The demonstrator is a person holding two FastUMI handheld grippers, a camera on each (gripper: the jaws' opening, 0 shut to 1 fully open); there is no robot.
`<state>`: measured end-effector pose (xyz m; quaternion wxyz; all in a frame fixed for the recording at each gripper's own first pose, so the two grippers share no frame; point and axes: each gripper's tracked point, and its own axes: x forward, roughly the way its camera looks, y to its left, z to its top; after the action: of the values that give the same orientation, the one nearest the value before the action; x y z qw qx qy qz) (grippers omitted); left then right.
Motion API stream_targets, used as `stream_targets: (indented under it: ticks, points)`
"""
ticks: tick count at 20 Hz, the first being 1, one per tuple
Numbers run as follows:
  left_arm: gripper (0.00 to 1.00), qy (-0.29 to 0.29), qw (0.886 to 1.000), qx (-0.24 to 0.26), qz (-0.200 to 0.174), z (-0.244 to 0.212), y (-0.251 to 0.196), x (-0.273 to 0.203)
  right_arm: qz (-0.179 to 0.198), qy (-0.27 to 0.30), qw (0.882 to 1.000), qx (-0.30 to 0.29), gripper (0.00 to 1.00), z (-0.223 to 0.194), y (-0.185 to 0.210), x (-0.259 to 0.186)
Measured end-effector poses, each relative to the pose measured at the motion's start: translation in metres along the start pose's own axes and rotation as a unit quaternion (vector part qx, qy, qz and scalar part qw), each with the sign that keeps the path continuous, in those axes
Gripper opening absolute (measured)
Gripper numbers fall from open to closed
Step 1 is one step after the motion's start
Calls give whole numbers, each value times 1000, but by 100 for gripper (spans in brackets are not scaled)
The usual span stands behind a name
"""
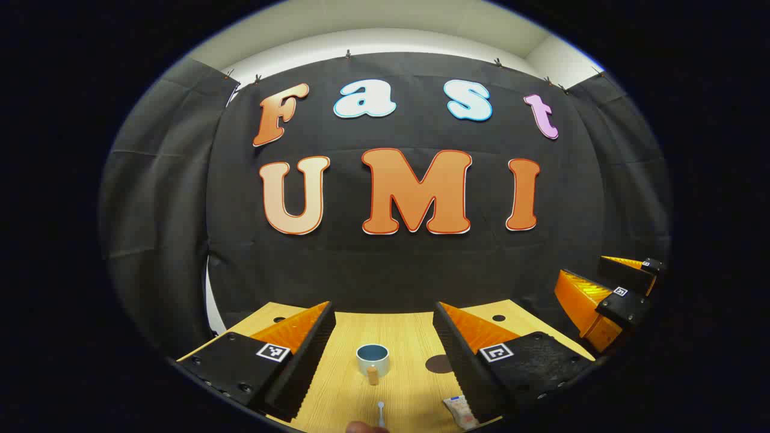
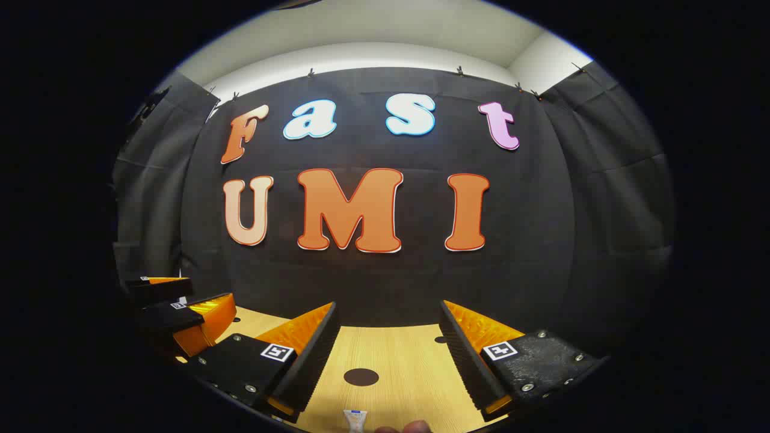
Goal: Put the toothbrush and toothpaste on the desktop into the cup, then pick up the cup and place it on the coaster on the desktop.
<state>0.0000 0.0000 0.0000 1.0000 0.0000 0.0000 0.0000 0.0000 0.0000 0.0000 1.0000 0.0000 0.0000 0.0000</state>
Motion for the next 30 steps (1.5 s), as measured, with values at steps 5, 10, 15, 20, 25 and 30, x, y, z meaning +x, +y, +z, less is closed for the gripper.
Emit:
stream_targets:
  ticks: [5, 10, 15, 20, 25, 30]
  points:
    - [98, -1, 1000, 7, 1, 3, -4, -4, -2, 6, 1000, 2, 98, -1, -2, 0]
    - [98, 1, 1000, 5, -5, 2, -8, -6, 0, 5, 1000, -1, 98, 1, -3, -1]
    - [98, -6, 1000, 7, -10, 7, -14, -11, 3, 5, 1000, -3, 98, 2, -4, -3]
    - [98, -8, 1000, 11, -6, 7, -16, -13, 8, 7, 1000, -5, 98, 0, -5, -5]
    - [98, -3, 1000, 11, -2, 4, -16, -12, 7, 11, 1000, -7, 98, -5, -9, -2]
    - [98, 8, 1000, 14, -6, -6, -23, -11, 8, 21, 1000, -5, 98, -11, -11, -1]
